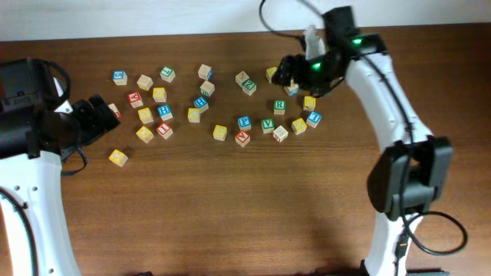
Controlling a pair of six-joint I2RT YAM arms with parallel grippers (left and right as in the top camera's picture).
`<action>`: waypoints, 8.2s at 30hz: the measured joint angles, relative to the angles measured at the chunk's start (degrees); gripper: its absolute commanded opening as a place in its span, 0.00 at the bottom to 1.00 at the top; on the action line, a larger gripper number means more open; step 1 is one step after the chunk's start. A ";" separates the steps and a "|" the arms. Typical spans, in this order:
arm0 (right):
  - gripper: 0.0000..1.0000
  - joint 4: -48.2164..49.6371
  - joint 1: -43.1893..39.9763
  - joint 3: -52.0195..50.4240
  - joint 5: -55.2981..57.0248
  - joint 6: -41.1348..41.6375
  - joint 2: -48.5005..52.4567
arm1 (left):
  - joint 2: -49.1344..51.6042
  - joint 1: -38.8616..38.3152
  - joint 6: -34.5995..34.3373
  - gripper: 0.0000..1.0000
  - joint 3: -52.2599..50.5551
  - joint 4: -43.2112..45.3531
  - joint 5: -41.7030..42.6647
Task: Spell out RSS
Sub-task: 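Reach the right gripper to the green R block near center, then grasp the green R block and carry it toward the front center, then place the R block on the table and lift the right arm away, then move the left gripper over the yellow S block in the left cluster, then grasp the yellow S block with the left gripper and lift it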
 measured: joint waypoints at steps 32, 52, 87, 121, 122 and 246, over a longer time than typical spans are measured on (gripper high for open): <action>0.38 8.26 10.16 0.04 28.59 4.70 14.75 | 0.00 0.00 0.00 0.99 0.00 0.00 0.00; 0.17 -11.17 10.14 14.80 25.35 4.66 14.53 | 0.00 0.00 0.00 0.99 0.00 0.00 0.00; 0.40 -10.32 36.50 -1.95 20.85 24.15 11.85 | 0.00 0.00 0.00 0.99 0.00 0.00 0.00; 0.98 -39.71 2.69 37.53 27.98 5.68 10.93 | 0.00 0.00 0.00 0.99 0.00 0.00 0.00; 0.98 -39.71 0.37 37.53 28.02 4.74 10.93 | 0.00 0.00 0.00 0.99 0.00 0.00 0.00; 0.98 -39.71 -12.90 37.53 28.02 2.99 10.93 | 43.39 -7.89 11.43 0.37 -0.44 33.48 -2.73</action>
